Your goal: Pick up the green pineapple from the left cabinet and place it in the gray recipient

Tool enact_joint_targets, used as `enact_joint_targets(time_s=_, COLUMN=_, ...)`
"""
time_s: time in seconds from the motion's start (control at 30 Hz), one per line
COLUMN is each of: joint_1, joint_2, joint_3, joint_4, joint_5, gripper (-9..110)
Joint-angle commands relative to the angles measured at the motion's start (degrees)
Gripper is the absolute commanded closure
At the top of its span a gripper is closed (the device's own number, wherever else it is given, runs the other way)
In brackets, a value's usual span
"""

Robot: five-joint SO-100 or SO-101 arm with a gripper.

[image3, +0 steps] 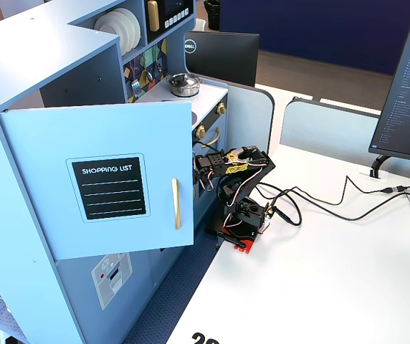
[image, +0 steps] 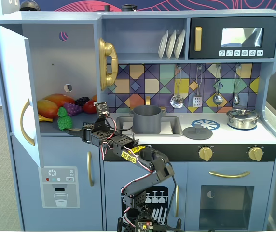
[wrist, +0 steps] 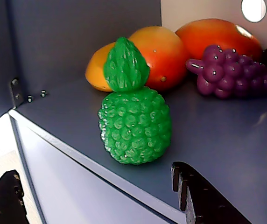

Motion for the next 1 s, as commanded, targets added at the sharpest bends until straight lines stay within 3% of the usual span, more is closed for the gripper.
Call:
enact_joint_targets(time_s=0.0, joint_1=1.1, joint_2=-3.9, joint_3=-5.7, joint_4=-3.2, joint_5=-0.6, gripper=64)
enact_joint_targets(time_s=0.23, joint_1=1.4, joint_2=-10.0, joint_3=-10.6, joint_4=-5.4, joint_5=-2.4, gripper=56)
enact_joint_targets(time_s=0.97, joint_1=2.0, joint_2=-25.9, joint_3=-24.0, joint_4=-7.7, joint_5=-4.5, gripper=59)
